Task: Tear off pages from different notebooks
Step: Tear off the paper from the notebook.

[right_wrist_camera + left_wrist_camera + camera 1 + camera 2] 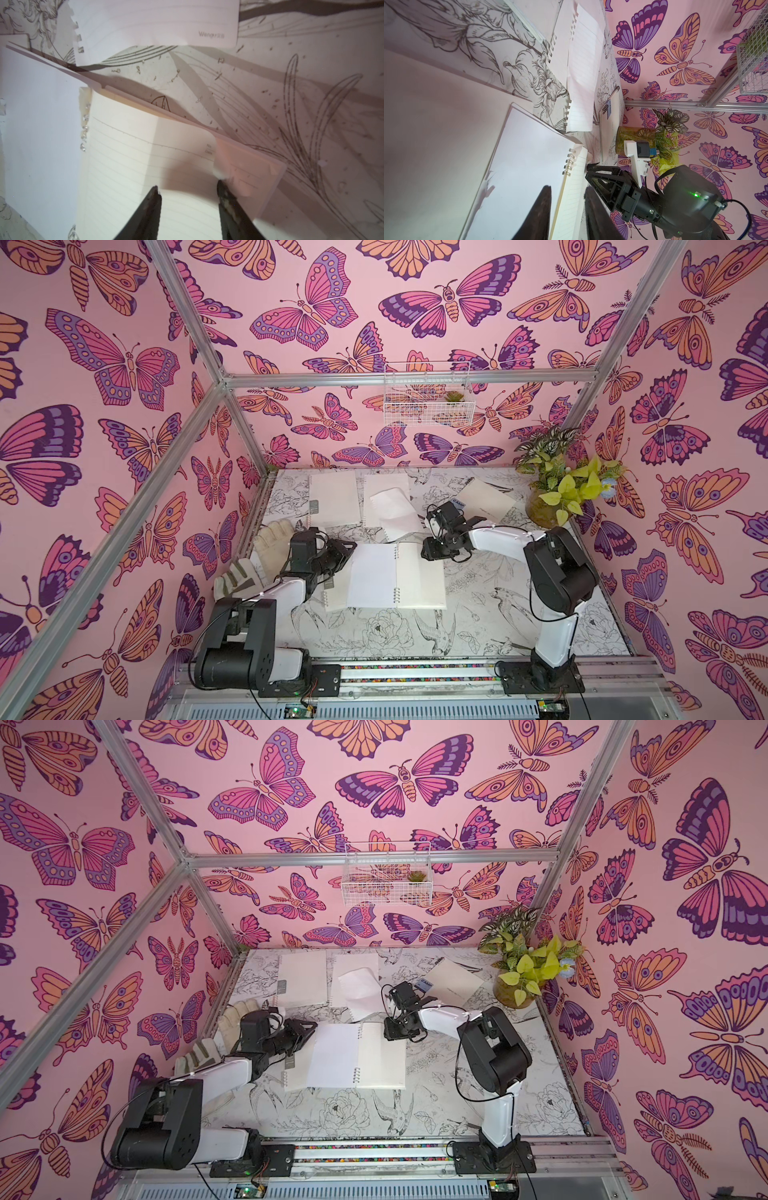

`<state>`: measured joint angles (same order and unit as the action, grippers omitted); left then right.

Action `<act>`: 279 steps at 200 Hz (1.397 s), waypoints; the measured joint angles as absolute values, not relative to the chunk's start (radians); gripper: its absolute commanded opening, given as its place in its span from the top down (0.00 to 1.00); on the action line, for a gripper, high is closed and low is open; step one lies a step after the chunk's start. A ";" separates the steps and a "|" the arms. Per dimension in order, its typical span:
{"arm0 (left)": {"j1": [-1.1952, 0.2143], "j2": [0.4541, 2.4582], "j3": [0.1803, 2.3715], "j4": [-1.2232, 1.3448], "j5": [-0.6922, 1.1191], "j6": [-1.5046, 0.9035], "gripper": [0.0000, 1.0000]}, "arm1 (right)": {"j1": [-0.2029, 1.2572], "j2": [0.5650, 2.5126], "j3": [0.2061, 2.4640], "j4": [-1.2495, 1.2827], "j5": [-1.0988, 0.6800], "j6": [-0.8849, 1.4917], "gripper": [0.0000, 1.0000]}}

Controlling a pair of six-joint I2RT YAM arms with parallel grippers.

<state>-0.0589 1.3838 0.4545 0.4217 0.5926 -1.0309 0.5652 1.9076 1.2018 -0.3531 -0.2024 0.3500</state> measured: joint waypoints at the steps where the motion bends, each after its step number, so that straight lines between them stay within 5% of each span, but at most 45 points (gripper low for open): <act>1: -0.059 1.384 0.455 0.422 0.593 -1.031 0.68 | 0.565 1.907 1.202 -0.355 -0.202 0.350 0.51; 196: -0.059 1.424 0.445 0.449 0.603 -1.031 0.68 | 0.506 1.876 1.227 -0.384 -0.128 0.309 0.60; 279: -0.059 1.426 0.441 0.449 0.603 -1.030 0.68 | 0.505 1.919 1.245 -0.362 -0.135 0.310 0.57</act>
